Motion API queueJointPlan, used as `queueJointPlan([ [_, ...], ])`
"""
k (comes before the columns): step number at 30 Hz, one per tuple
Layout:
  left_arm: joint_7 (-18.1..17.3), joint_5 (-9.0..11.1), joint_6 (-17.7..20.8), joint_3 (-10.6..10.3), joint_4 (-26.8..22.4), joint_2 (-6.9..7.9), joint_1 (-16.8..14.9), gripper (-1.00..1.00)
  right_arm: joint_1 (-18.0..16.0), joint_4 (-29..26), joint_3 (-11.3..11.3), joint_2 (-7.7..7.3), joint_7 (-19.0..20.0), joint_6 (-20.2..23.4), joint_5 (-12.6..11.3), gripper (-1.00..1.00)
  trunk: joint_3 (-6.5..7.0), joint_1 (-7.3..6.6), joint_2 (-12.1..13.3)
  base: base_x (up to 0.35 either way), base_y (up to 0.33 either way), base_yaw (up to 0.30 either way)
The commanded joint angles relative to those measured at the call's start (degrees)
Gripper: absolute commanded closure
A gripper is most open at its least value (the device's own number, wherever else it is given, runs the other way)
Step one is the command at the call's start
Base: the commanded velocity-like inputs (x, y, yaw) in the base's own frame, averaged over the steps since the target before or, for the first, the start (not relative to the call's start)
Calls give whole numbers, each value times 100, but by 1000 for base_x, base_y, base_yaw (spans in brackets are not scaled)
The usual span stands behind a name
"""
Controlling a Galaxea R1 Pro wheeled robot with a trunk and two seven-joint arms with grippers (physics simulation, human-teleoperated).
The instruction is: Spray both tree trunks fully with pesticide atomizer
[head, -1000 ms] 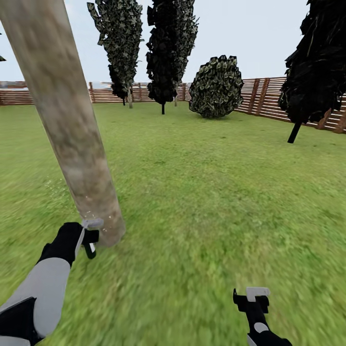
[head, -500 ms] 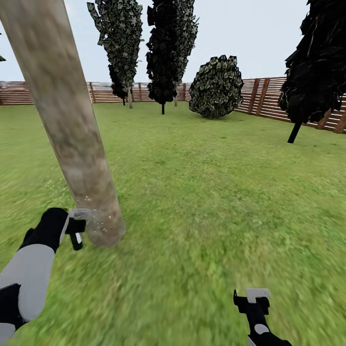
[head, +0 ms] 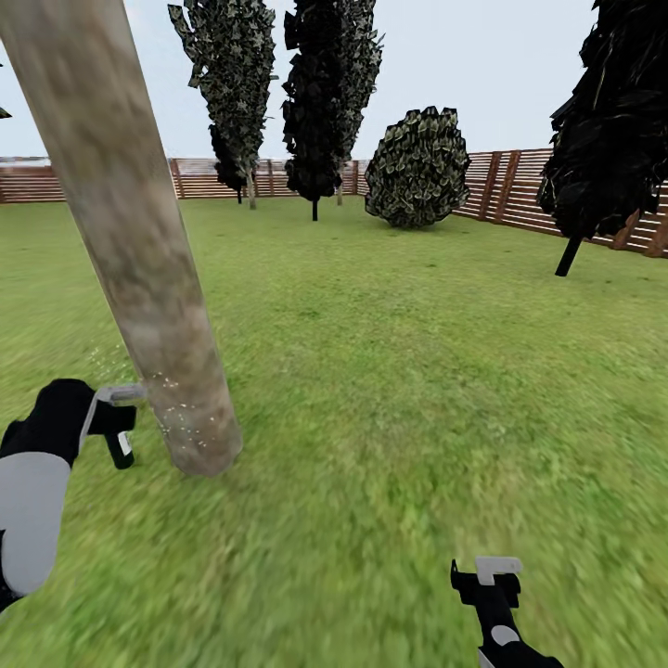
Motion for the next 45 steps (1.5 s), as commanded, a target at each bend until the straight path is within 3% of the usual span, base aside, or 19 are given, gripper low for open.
queueJointPlan([
  [1,-55,-33,18,16,-6,-8,5,100,-4,6,-24,1,-26,-11,59,-100,-5,-1,-2,0,0,6],
  [10,-544,-33,16,19,-7,-51,-27,100,-4,5,-24,4,-26,-18,59,-100,-5,-1,-2,95,-166,106],
  [23,-548,-91,127,-14,-7,-48,-29,100,-4,6,-29,1,-30,-15,59,-100,-5,-1,-2,79,-258,1],
  [29,-548,-125,319,-345,-7,-37,-29,100,-4,6,-29,1,-26,-15,59,-100,-5,-1,-2,0,-275,0],
  [36,-534,-142,323,-358,-17,18,-37,100,-4,4,-25,1,-26,-16,59,-100,-5,-1,-2,88,-275,18],
  [45,-521,-142,314,-328,-17,29,-25,100,-4,6,-24,2,-26,-16,59,-100,-5,-1,-2,161,-253,254],
])
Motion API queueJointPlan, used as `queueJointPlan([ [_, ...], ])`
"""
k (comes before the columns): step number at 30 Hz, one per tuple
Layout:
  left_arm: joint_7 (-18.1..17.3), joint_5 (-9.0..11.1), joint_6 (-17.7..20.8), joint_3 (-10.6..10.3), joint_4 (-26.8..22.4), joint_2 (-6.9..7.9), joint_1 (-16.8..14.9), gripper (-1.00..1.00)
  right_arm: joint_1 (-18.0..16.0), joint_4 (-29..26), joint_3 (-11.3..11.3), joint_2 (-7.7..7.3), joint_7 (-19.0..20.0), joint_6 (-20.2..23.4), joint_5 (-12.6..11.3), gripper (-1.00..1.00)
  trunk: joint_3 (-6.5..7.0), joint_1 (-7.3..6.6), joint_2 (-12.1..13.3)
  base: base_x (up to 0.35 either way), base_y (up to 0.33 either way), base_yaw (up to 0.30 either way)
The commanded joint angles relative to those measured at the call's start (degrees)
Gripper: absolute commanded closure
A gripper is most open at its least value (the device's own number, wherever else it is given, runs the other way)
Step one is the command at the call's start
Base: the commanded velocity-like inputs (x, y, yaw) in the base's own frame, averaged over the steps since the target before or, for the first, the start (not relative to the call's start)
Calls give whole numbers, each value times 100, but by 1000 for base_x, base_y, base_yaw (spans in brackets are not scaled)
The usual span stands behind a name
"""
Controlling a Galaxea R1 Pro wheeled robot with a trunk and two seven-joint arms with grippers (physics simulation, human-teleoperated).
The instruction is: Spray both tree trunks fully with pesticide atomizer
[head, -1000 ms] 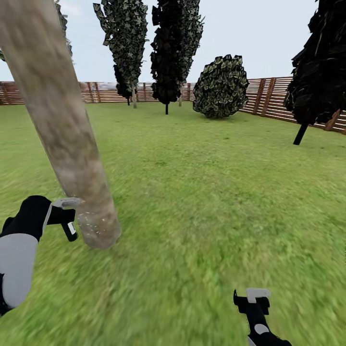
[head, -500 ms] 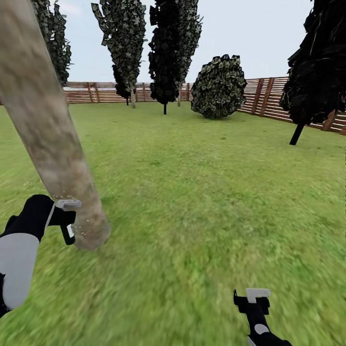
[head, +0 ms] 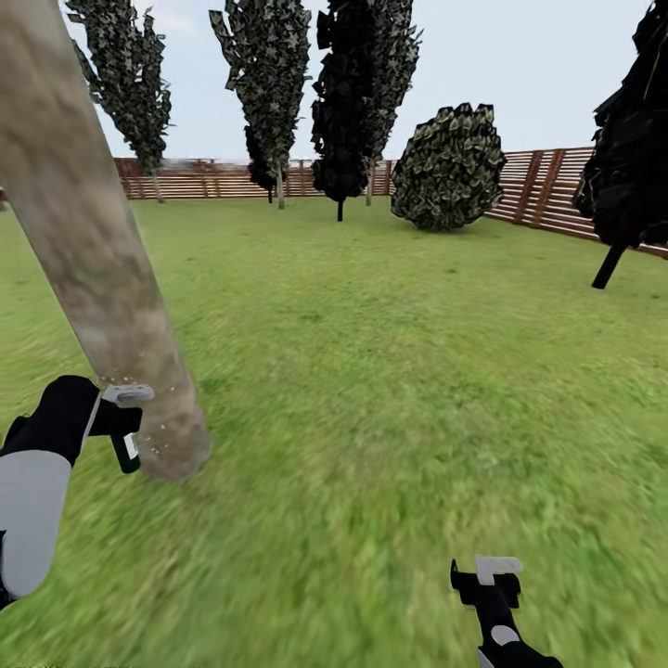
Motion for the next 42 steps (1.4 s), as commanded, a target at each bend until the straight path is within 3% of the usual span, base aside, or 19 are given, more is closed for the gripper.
queueJointPlan([
  [1,-54,-63,14,21,-4,-5,-4,100,-3,5,-24,1,-24,-10,59,-100,-5,1,-2,252,-179,278],
  [13,-45,-63,13,-2,-3,-66,-16,100,-3,-2,-24,1,-24,-11,59,-100,-5,1,-2,220,-177,147],
  [28,-23,-63,7,45,-3,46,0,100,-3,3,-24,4,-24,-11,60,-100,-5,1,-2,1,-181,71],
  [32,461,-33,143,57,-3,47,-21,100,-3,-1,-24,4,-24,-11,59,-100,-5,1,-2,0,-2,274],
  [38,600,14,132,49,36,-8,95,100,-3,3,-24,4,-24,-9,59,-100,-5,1,-2,3,-17,81],
  [42,603,50,128,52,34,-219,99,100,-3,5,-24,2,-17,-11,59,-100,-5,1,-2,101,-229,2],
])
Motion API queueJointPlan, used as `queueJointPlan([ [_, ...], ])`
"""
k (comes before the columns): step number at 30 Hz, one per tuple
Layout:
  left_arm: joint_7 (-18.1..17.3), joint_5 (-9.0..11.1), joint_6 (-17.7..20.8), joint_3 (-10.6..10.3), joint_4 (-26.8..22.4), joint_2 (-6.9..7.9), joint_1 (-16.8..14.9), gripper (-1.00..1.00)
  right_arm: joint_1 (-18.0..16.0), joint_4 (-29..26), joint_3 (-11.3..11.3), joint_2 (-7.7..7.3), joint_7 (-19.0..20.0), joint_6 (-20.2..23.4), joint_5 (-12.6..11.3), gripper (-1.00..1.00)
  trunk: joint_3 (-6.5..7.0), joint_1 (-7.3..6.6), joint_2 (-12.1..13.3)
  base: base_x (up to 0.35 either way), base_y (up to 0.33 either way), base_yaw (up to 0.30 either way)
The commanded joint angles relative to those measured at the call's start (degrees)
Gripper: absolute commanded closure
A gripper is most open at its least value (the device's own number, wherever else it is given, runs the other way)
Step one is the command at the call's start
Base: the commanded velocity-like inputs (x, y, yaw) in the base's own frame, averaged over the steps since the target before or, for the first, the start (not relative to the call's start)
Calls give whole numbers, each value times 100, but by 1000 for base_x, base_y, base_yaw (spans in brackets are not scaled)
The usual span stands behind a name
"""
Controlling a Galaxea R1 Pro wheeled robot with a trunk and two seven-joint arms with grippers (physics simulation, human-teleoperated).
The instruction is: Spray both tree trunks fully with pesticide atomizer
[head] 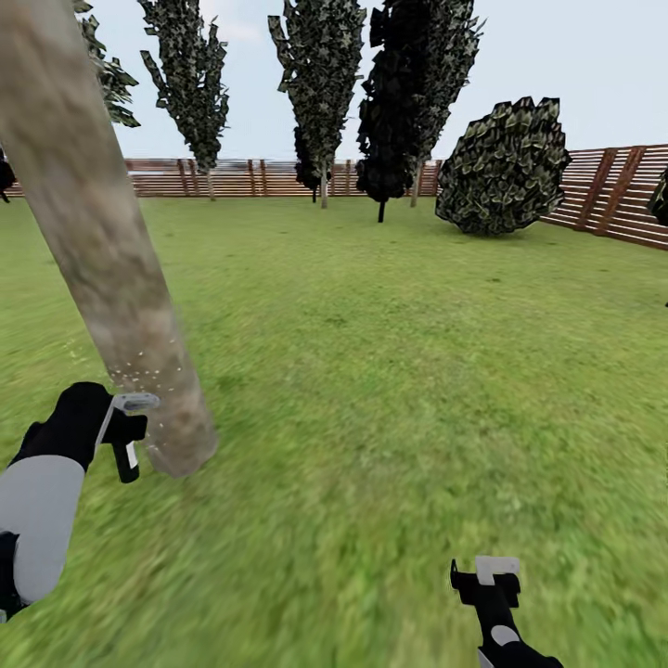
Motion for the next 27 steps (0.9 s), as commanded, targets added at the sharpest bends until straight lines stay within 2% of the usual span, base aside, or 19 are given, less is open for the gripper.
queueJointPlan([
  [1,-53,-82,15,22,-11,-16,-4,100,-4,6,-24,2,-23,-9,59,-100,-5,0,-2,141,-248,0],
  [3,-54,-91,15,35,18,3,1,100,-4,1,-24,1,-22,-9,59,-100,-5,0,-2,184,-196,0],
  [6,-31,-102,-15,163,44,68,91,100,-4,2,-24,4,-22,-9,59,-100,-5,0,-2,155,-95,0],
  [8,-26,-100,-36,256,1,263,358,100,-4,6,-24,6,-22,-9,59,-100,-5,0,-2,25,-14,0],
  [10,-25,-96,-94,260,29,299,472,100,-4,5,-24,8,-22,-9,59,-100,-5,0,-2,7,-4,0],
  [11,-22,-89,-203,261,38,287,529,100,-4,4,-24,8,-22,-9,59,-100,-5,0,-2,2,-1,0],
  [12,-18,-80,-364,265,52,183,579,100,-4,6,-24,8,-22,-9,59,-100,-5,0,-2,0,0,0],
  [14,-16,-80,-409,273,19,7,592,100,-4,6,-24,9,-22,-8,61,-100,-5,0,-2,0,0,0],
  [16,-16,-82,-420,277,6,-76,596,100,-4,4,-24,9,-22,-9,60,-100,-5,0,-2,0,0,0],
  [19,-16,-100,-436,281,45,-31,618,100,-4,5,-24,5,-22,-9,61,-100,-5,0,-2,0,0,0],
  [21,-16,-100,-462,300,47,10,748,100,-4,6,-24,3,-22,-9,60,-100,-5,0,-2,0,0,0],
  [27,-16,-92,-477,311,54,-35,831,100,-4,6,-24,4,-22,-9,66,-100,-5,0,-2,74,-91,0],
])
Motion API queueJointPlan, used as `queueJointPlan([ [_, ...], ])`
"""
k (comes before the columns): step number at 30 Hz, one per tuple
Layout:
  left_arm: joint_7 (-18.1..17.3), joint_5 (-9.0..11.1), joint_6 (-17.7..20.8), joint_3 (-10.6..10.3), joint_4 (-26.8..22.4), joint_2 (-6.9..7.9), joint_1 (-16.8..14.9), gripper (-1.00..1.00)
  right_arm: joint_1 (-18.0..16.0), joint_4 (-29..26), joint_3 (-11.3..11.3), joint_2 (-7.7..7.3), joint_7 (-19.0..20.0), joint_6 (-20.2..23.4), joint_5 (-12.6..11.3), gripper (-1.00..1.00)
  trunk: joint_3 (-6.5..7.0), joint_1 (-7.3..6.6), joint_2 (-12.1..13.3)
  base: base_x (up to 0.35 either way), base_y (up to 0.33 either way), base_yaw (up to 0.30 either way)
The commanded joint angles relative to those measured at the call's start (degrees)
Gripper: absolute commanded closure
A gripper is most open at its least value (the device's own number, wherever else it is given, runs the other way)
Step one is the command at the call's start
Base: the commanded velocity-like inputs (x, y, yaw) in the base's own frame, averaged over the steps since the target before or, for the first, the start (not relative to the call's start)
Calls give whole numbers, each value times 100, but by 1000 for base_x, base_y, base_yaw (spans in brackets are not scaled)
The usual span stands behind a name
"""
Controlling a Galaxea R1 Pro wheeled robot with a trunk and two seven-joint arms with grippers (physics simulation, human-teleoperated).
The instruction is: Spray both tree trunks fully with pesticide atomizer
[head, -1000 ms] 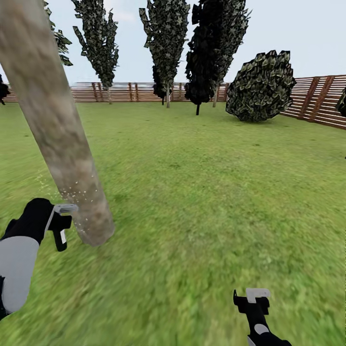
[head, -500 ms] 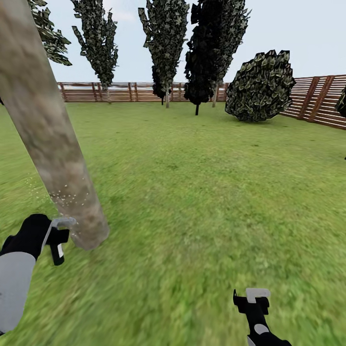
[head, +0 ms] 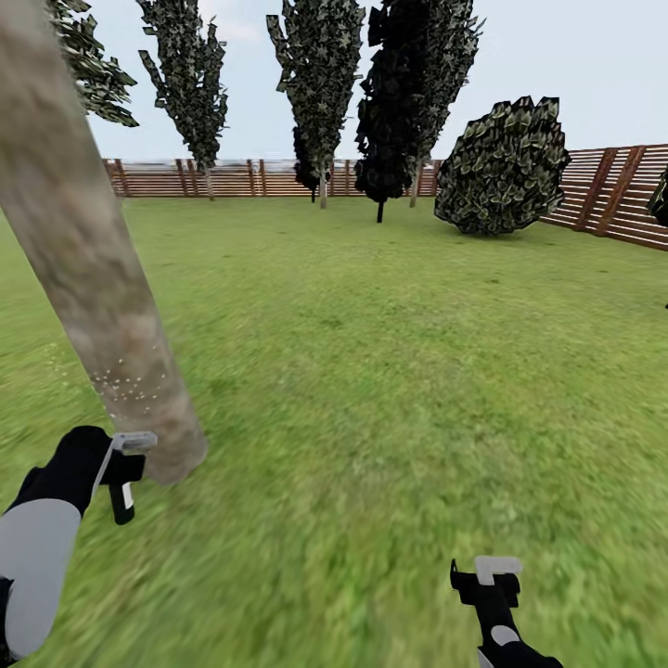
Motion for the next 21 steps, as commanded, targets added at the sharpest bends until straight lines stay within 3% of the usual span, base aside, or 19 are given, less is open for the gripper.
queueJointPlan([
  [1,-53,-62,16,24,-18,-14,-3,100,-4,6,-25,4,-24,-9,60,-100,-5,1,-2,180,-215,0],
  [6,-53,-77,11,16,1,-266,17,100,-4,6,-25,6,-17,-8,58,-100,-5,1,-2,175,-228,0],
  [9,-50,-76,-121,27,-51,-260,282,100,-4,6,-23,6,-15,-9,59,-100,-5,1,-2,66,-264,0],
  [12,-41,-81,-499,81,-74,-205,576,100,-4,6,-20,6,-15,-9,61,-100,-5,1,-2,11,-274,0],
  [13,-18,-82,-556,185,-81,-195,640,100,-4,6,-20,6,-15,-8,61,-100,-5,1,-2,3,-277,0],
  [16,499,-77,-637,647,-90,-194,726,100,-4,6,-17,6,-15,-9,61,-100,-5,1,-2,1,-278,17],
  [21,753,-63,-661,756,-77,-209,736,100,-4,6,-16,14,-15,-9,61,-100,-5,1,-2,0,-263,208],
])
